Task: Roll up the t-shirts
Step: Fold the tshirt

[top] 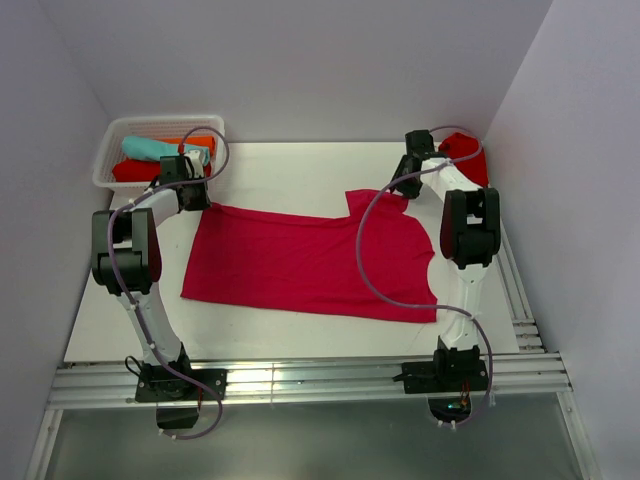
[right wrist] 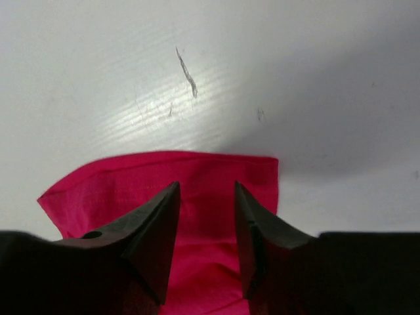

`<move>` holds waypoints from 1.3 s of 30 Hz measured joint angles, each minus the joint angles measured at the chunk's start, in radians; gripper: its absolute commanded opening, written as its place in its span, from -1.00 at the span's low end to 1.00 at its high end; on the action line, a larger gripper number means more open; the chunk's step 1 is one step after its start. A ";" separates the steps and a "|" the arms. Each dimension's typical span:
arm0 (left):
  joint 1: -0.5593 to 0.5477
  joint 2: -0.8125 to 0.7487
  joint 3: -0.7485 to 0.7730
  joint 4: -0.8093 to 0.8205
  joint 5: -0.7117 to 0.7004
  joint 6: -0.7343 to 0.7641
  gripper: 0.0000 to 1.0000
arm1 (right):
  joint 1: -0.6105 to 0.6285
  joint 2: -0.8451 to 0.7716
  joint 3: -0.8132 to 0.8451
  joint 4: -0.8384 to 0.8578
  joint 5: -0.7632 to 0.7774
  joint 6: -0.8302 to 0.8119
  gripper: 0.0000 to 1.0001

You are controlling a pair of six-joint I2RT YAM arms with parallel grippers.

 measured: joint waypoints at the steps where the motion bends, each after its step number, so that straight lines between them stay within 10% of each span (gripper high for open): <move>1: 0.000 0.000 0.002 -0.002 0.000 0.000 -0.99 | 0.001 0.008 0.020 -0.011 0.011 0.001 -0.23; 39: 0.000 0.000 0.033 -0.027 0.019 0.004 -0.99 | 0.015 0.109 0.174 -0.190 0.198 0.021 -0.19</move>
